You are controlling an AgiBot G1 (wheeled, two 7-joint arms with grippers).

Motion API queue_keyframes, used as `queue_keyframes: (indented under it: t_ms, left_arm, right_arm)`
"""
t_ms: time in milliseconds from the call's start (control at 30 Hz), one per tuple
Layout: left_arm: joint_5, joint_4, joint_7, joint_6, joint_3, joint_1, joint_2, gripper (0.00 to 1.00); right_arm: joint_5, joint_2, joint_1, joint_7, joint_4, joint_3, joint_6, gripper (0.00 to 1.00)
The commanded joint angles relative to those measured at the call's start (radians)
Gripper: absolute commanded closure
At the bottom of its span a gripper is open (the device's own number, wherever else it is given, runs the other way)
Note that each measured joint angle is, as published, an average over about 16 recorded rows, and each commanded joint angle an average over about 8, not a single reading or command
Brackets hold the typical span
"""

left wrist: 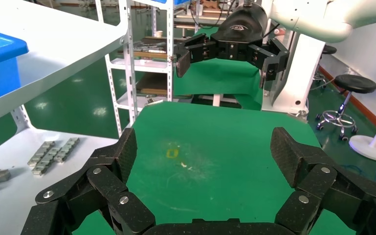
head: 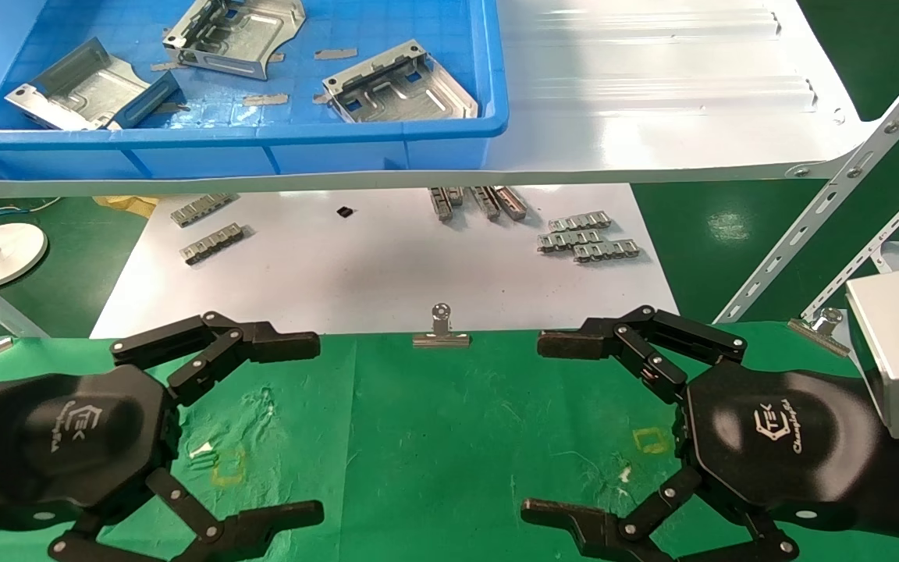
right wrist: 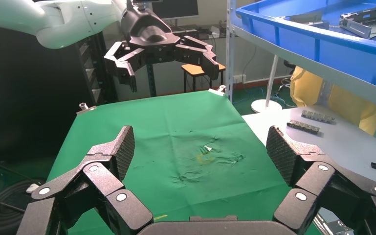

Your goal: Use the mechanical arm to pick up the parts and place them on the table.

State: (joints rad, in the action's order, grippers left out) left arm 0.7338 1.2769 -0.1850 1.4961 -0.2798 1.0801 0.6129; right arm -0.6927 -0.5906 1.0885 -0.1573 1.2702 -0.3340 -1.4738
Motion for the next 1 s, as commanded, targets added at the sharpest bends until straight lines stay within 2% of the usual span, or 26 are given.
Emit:
queue_keyframes:
  t_ms: [33,300,567,1000]
  left_arm:
    - [0.000,0.000,0.000,0.000,0.000,0.000,0.000,0.00]
    - [0.000,0.000,0.000,0.000,0.000,0.000,0.000,0.00]
    - [0.000,0.000,0.000,0.000,0.000,0.000,0.000,0.00]
    - [0.000,0.000,0.000,0.000,0.000,0.000,0.000,0.00]
  right_arm:
    - [0.000,0.000,0.000,0.000,0.000,0.000,0.000,0.00]
    - [0.000,0.000,0.000,0.000,0.000,0.000,0.000,0.00]
    - [0.000,0.000,0.000,0.000,0.000,0.000,0.000,1.00]
    - [0.000,0.000,0.000,0.000,0.000,0.000,0.000,1.00]
